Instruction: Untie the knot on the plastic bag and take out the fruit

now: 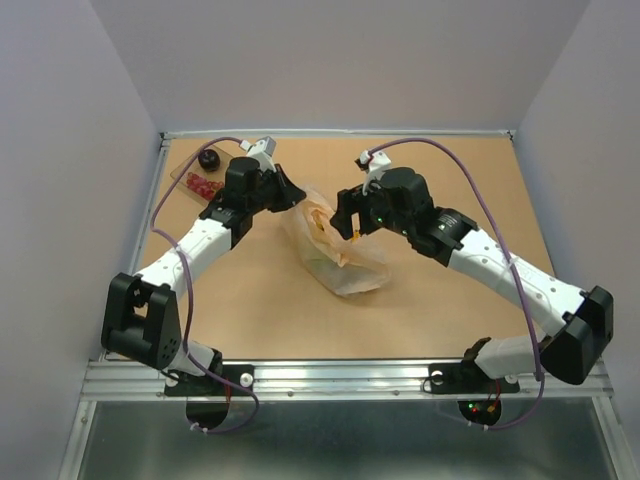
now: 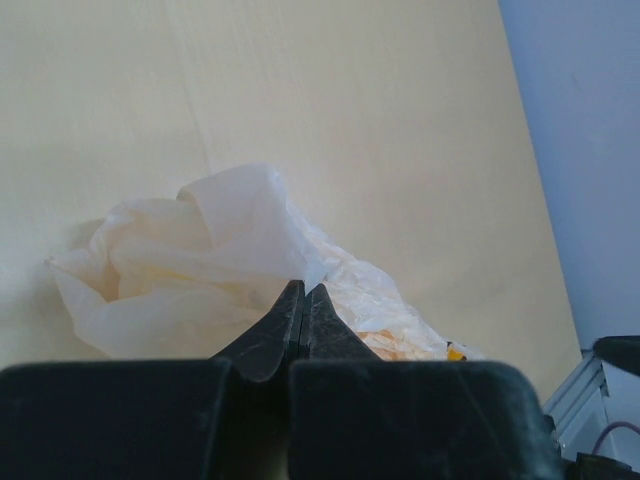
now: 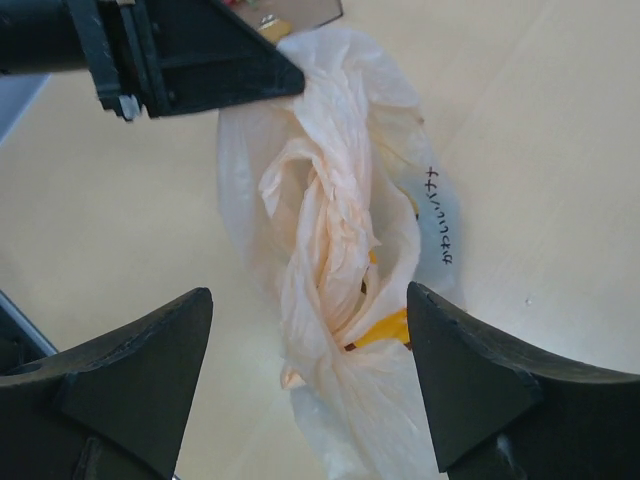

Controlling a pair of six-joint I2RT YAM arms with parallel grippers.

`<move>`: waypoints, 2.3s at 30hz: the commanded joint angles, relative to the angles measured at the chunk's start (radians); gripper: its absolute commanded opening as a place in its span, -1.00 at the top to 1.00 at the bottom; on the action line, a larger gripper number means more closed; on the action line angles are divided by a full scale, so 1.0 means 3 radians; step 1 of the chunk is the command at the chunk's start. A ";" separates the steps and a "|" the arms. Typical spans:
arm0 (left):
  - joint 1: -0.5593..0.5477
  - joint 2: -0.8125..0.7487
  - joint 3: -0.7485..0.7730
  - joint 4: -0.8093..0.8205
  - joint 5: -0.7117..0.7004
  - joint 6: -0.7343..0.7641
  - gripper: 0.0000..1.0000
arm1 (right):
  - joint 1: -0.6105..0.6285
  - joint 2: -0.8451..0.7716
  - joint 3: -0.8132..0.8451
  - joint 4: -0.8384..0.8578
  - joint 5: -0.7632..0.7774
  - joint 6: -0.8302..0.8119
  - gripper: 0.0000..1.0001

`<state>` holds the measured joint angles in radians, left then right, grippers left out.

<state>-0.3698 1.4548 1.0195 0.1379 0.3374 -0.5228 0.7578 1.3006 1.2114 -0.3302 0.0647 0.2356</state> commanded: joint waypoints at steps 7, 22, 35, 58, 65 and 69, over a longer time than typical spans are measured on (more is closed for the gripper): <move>-0.0076 -0.0309 0.0125 0.0001 -0.0281 0.0086 1.00 | 0.0128 0.0542 0.0370 -0.0188 -0.0462 -0.0120 -0.58; 0.0210 0.0136 0.0763 -0.0107 -0.0475 -0.0164 1.00 | 0.0123 -0.0335 -0.0646 -0.0208 0.0566 0.0140 0.99; 0.0343 0.1021 0.1347 0.0542 0.0306 -0.0758 0.93 | 0.0123 -0.1933 -0.1655 -0.0091 0.0977 0.0858 0.99; -0.0771 -0.0682 -0.0023 -0.0531 -0.1493 -0.0292 -0.66 | 0.0123 -0.0317 0.0737 -0.0986 0.0848 -0.0013 -0.75; -0.0904 -0.0309 0.0160 -0.0521 -0.1743 -0.0446 -0.55 | 0.0087 -0.0117 0.0764 -0.0960 0.1109 0.0063 -0.79; -0.0971 -0.0130 0.0237 -0.0547 -0.1937 -0.0537 -0.55 | 0.0000 -0.0102 0.0702 -0.0909 0.1129 0.0084 -0.82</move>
<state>-0.6453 1.4086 1.0336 -0.0498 -0.1581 -0.6445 0.7826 1.2858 1.3872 -0.6285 0.3523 0.2584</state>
